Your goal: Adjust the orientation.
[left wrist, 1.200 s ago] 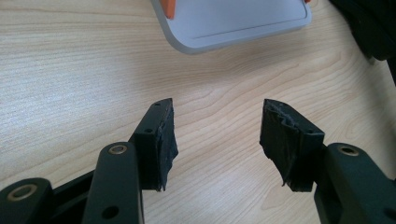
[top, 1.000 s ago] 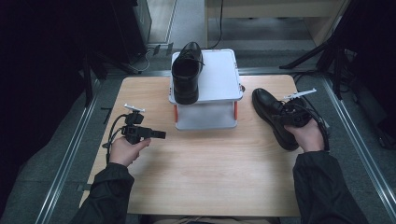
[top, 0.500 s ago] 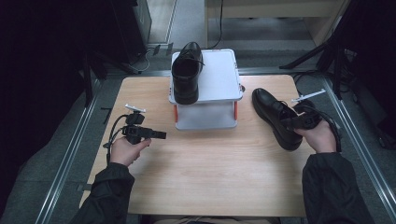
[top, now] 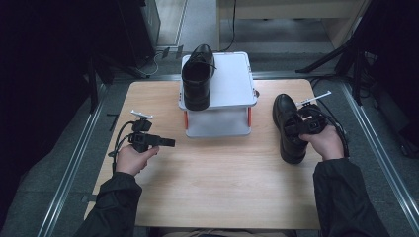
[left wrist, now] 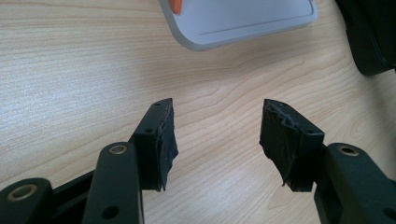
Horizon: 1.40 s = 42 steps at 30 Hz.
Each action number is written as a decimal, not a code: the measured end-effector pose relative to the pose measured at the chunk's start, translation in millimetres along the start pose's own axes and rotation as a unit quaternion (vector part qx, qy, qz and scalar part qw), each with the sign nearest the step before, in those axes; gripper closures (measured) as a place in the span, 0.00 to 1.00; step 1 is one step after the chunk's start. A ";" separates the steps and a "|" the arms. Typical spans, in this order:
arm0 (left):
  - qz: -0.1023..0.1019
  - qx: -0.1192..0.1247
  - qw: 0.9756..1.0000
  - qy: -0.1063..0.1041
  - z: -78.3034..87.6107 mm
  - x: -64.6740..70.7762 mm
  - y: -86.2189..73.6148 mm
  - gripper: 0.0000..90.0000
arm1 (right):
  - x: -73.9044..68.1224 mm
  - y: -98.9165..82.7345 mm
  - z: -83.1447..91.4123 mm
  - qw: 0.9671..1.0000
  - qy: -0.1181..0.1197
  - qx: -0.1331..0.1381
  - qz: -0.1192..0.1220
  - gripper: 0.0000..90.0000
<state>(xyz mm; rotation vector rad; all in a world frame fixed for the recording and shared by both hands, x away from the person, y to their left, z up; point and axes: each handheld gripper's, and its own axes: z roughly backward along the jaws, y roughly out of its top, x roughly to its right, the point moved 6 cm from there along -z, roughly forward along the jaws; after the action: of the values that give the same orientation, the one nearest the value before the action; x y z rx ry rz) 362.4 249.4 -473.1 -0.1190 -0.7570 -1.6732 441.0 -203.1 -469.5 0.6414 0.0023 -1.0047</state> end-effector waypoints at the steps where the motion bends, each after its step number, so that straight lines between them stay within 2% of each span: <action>1: 0.000 -0.001 1.000 0.000 -0.4 0.1 -0.1 0.50 | -0.8 0.2 -1.0 1.000 0.002 0.002 0.001 1.00; 4: -0.001 -0.001 1.000 -0.001 -1.3 0.4 -0.2 0.50 | 0.4 -0.8 -1.8 1.000 0.003 0.009 -0.002 0.97; 6: -0.001 -0.003 1.000 0.000 -1.5 0.2 -0.4 0.50 | 5.7 -3.2 -0.3 1.000 -0.006 0.009 -0.004 0.94; 8: -0.002 -0.006 1.000 0.000 -1.5 -0.1 -0.6 0.50 | 8.8 -4.3 4.4 1.000 0.006 0.018 -0.015 0.93; 11: -0.001 -0.005 1.000 0.000 -1.6 -0.1 -0.5 0.50 | 10.4 -2.4 17.7 0.999 0.006 0.040 -0.019 0.90; 15: -0.001 -0.003 1.000 0.001 -1.4 -0.1 -0.5 0.50 | 13.9 2.1 38.9 0.997 -0.007 0.068 -0.021 0.87; 17: -0.003 -0.004 1.000 0.001 -0.9 -0.9 -0.6 0.50 | 17.5 3.2 46.9 0.997 -0.014 0.078 -0.026 0.81; 21: 0.001 -0.002 1.000 0.001 -0.5 -1.2 -0.3 0.50 | 29.0 0.1 52.1 0.996 -0.030 0.079 -0.036 0.78; 27: 0.001 0.000 1.000 0.000 0.2 -1.5 -0.3 0.50 | 48.2 -12.5 43.2 0.996 -0.040 0.060 -0.057 0.78; 33: 0.000 0.000 1.000 -0.003 1.0 -0.5 0.3 0.50 | 58.4 -22.2 18.7 0.996 -0.053 0.022 -0.069 0.78; 37: -0.001 0.000 1.000 -0.003 0.8 0.6 0.1 0.50 | 61.0 -18.3 7.6 0.995 -0.055 0.019 -0.079 0.77; 40: -0.001 -0.003 1.000 -0.003 0.1 0.1 -0.6 0.50 | 63.7 -17.1 5.7 0.995 -0.047 0.019 -0.086 0.75; 42: -0.002 -0.002 1.000 -0.004 0.5 0.3 -1.0 0.50 | 62.9 -17.7 4.4 0.995 -0.050 0.018 -0.089 0.74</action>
<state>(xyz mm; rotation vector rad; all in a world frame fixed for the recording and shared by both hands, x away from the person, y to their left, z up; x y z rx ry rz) 361.3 249.5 -472.9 -0.1272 -0.7607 -1.6780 460.6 -261.1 -492.9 0.6317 -0.0480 -1.2111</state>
